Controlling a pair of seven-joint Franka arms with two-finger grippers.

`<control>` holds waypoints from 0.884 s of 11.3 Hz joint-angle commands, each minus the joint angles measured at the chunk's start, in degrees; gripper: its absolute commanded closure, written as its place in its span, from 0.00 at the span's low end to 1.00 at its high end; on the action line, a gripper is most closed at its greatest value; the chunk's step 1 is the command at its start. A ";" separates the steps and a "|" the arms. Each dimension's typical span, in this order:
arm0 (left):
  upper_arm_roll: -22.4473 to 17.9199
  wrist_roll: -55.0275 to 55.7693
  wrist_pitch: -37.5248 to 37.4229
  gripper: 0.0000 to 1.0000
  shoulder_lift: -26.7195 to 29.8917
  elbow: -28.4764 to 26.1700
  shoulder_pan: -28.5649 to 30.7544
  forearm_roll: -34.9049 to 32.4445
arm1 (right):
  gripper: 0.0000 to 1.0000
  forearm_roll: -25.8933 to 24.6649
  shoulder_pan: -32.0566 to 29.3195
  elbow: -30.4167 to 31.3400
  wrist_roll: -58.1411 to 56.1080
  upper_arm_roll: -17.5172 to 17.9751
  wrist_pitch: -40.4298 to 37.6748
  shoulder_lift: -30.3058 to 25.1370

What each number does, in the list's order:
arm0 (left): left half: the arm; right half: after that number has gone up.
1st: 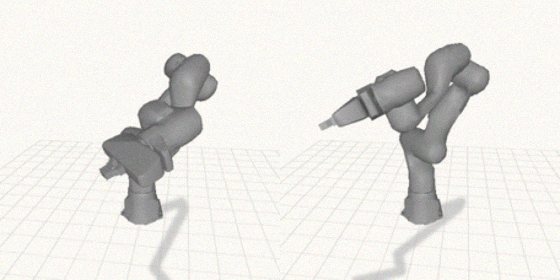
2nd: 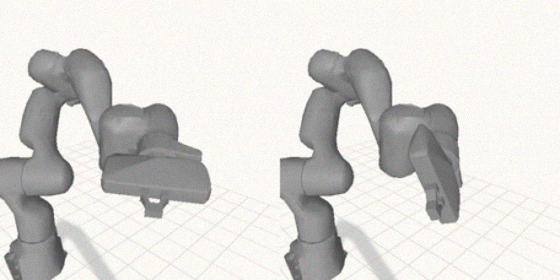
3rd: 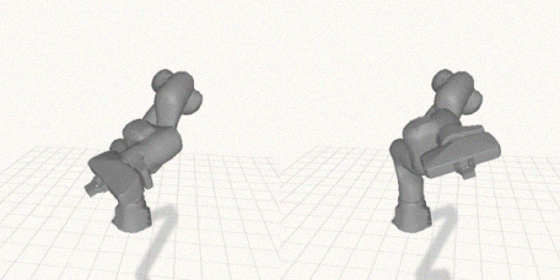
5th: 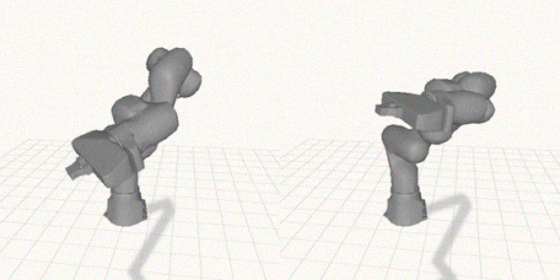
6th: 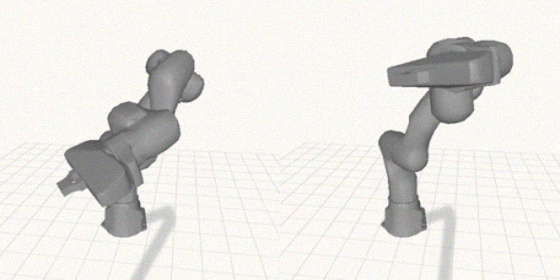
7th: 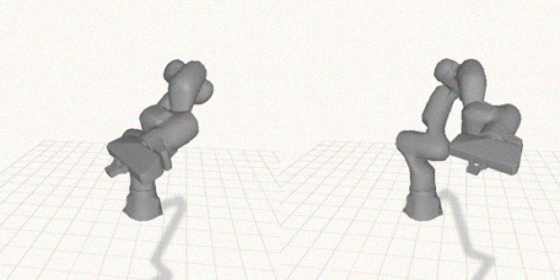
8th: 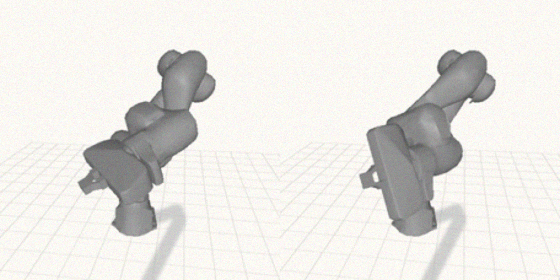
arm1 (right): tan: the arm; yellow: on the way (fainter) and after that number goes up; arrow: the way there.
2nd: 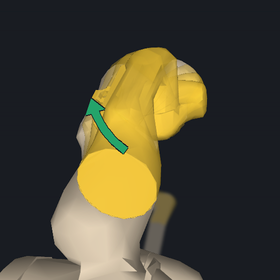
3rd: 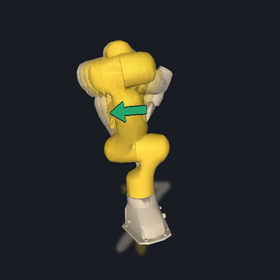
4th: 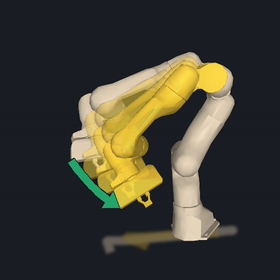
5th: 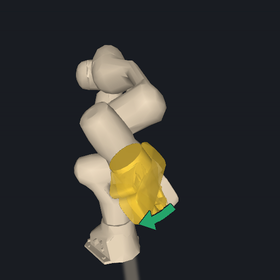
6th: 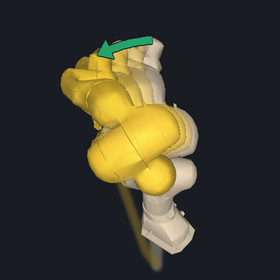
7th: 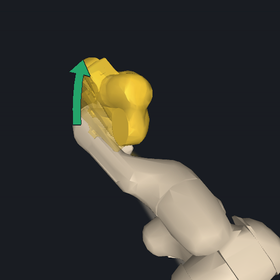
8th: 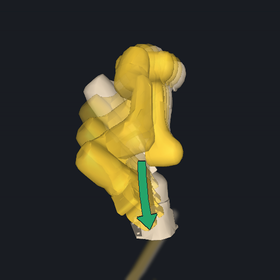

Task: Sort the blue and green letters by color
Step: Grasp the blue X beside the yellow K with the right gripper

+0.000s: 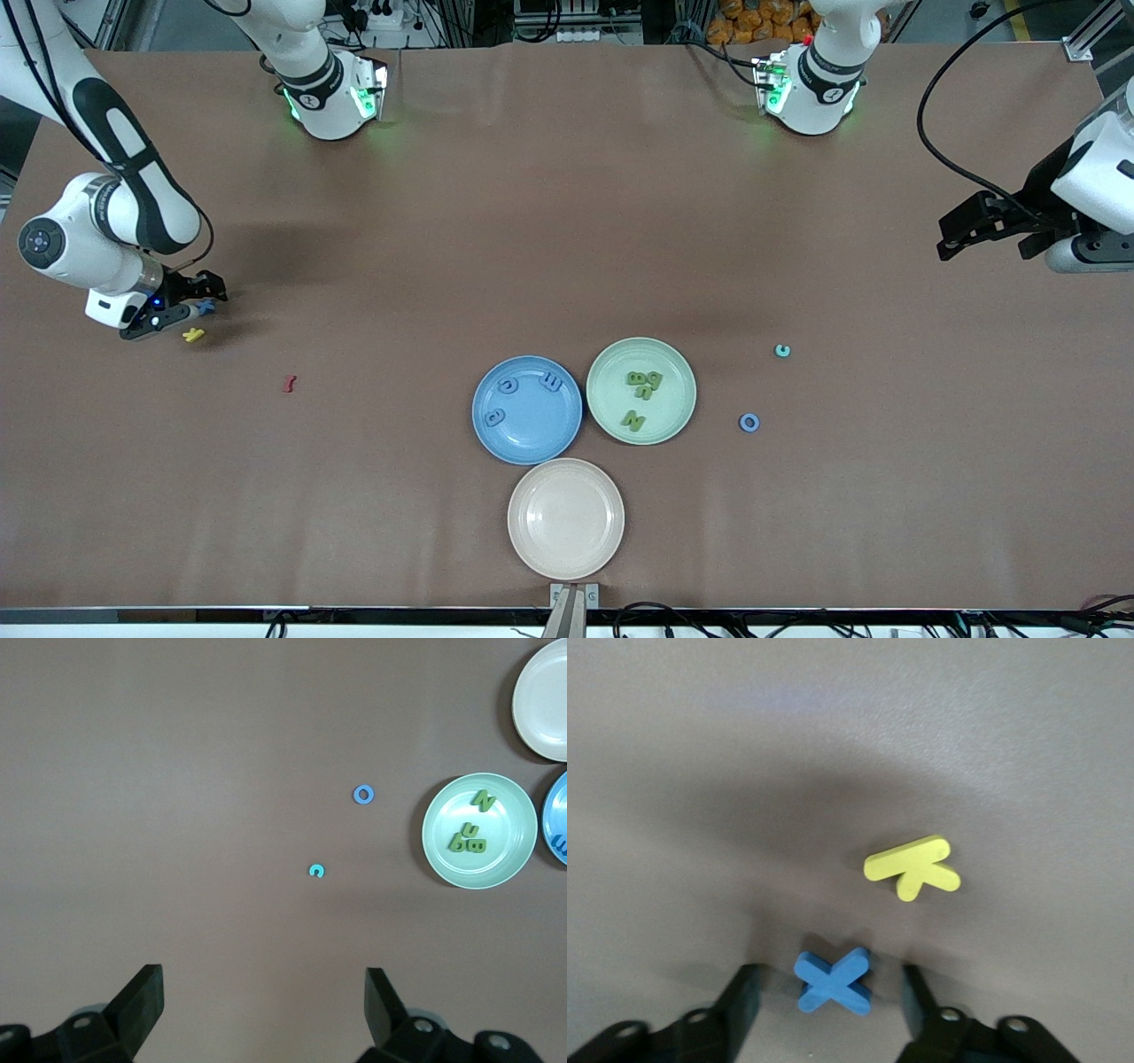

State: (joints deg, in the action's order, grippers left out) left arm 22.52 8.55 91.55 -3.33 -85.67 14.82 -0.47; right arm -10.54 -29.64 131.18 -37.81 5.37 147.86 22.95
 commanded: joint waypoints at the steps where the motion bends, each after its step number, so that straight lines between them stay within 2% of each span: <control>1: -0.02 -1.43 -0.76 0.00 0.25 -0.03 0.47 1.35 | 1.00 -0.18 -0.86 0.75 -0.25 0.60 0.42 -0.36; 6: -0.02 -1.43 -0.76 0.00 -0.01 -0.11 0.47 1.35 | 1.00 0.16 0.02 -0.65 0.36 1.83 -1.08 -0.54; 7: -0.02 -1.43 -0.76 0.00 -0.01 -0.11 0.47 1.35 | 1.00 0.52 0.54 -1.62 0.63 3.92 -1.60 -0.54; 8: -0.10 -1.43 -0.67 0.00 -0.01 -0.11 0.47 1.35 | 1.00 2.96 0.81 -2.58 1.76 6.73 -2.22 -0.45; 10: -0.02 -1.43 -0.76 0.00 -0.10 -0.11 0.47 1.35 | 1.00 10.50 1.07 -6.52 2.82 13.76 -7.81 -0.45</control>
State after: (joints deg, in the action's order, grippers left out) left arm 22.50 8.55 91.55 -3.77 -85.73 14.88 -0.47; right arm -7.15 -28.97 129.31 -36.57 12.39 146.13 22.36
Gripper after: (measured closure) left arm 0.000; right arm 0.648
